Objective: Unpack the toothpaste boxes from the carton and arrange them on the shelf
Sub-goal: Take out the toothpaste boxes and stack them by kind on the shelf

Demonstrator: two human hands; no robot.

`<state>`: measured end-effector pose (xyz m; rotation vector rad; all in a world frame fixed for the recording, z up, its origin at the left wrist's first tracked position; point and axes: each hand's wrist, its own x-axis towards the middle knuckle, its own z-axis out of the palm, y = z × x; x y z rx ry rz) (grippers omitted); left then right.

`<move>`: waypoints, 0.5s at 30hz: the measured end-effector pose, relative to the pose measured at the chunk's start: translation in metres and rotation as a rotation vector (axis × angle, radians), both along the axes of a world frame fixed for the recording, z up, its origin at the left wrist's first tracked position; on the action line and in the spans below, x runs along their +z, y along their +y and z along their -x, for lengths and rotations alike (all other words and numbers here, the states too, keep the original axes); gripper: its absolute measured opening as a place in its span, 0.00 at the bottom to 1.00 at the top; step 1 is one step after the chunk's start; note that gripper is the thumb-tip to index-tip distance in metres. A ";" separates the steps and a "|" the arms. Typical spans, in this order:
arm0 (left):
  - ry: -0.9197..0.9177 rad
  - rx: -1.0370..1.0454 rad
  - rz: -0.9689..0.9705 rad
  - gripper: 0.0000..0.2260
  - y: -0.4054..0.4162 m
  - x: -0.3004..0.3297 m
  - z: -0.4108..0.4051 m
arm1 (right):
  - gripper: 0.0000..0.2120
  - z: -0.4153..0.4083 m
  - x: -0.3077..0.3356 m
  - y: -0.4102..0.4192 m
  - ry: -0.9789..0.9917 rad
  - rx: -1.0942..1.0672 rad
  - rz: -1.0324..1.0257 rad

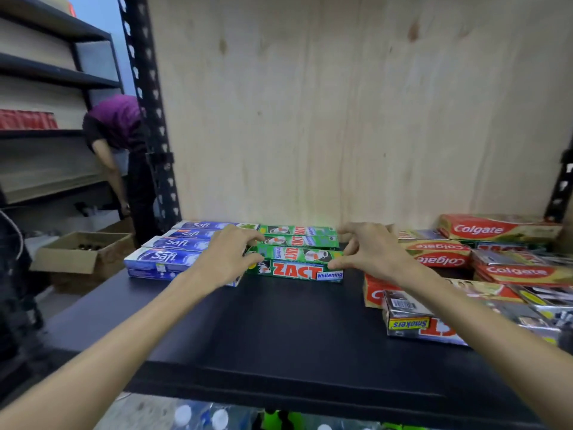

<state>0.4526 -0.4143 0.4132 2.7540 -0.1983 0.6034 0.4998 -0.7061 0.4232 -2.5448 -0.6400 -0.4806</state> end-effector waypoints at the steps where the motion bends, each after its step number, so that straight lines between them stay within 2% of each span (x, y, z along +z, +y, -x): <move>1: 0.014 0.009 0.021 0.20 0.004 0.000 -0.002 | 0.38 -0.001 -0.001 0.004 -0.011 -0.001 -0.001; 8: 0.136 -0.004 0.279 0.26 0.021 0.009 -0.014 | 0.38 -0.010 -0.004 0.002 0.011 -0.001 -0.083; 15: 0.137 -0.007 0.358 0.26 0.025 0.006 -0.019 | 0.34 -0.015 -0.016 -0.006 0.016 0.016 -0.089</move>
